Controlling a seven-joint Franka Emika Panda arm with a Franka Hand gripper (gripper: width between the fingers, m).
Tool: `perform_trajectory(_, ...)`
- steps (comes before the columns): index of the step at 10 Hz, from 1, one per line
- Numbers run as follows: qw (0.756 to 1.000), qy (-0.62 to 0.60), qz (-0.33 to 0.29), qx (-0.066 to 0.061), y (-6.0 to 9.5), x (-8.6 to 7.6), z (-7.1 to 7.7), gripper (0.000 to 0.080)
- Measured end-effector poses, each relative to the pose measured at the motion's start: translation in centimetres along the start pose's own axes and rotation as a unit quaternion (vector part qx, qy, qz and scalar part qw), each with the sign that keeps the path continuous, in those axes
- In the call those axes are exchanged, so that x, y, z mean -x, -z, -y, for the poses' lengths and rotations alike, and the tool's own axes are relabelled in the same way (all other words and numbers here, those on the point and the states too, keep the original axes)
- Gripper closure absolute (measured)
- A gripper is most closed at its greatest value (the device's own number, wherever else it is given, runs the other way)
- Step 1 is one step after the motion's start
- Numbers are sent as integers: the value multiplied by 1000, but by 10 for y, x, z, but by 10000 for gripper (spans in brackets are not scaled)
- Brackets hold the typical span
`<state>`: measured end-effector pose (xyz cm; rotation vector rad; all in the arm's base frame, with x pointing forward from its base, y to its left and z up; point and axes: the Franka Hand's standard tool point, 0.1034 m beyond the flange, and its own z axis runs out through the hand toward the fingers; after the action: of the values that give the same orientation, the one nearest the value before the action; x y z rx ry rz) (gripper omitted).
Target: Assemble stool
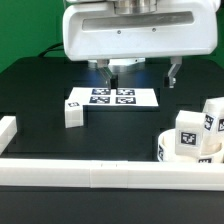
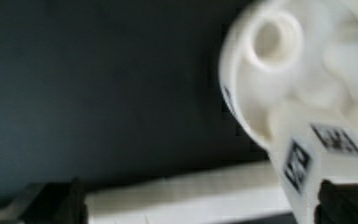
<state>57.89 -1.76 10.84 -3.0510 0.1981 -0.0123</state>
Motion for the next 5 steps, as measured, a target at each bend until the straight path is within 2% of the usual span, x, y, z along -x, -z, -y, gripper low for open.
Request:
perform_trajectory(1,1000,14,12,-7,-6,21,-24,151)
perform_trajectory(2,999,2,35,-17,-13,39,-57,151)
perform_trajectory(3,999,-11,44,-15,-18,44,-72,151)
perform_trajectory(5,999,-6,33,-12,-18,41,-69,151)
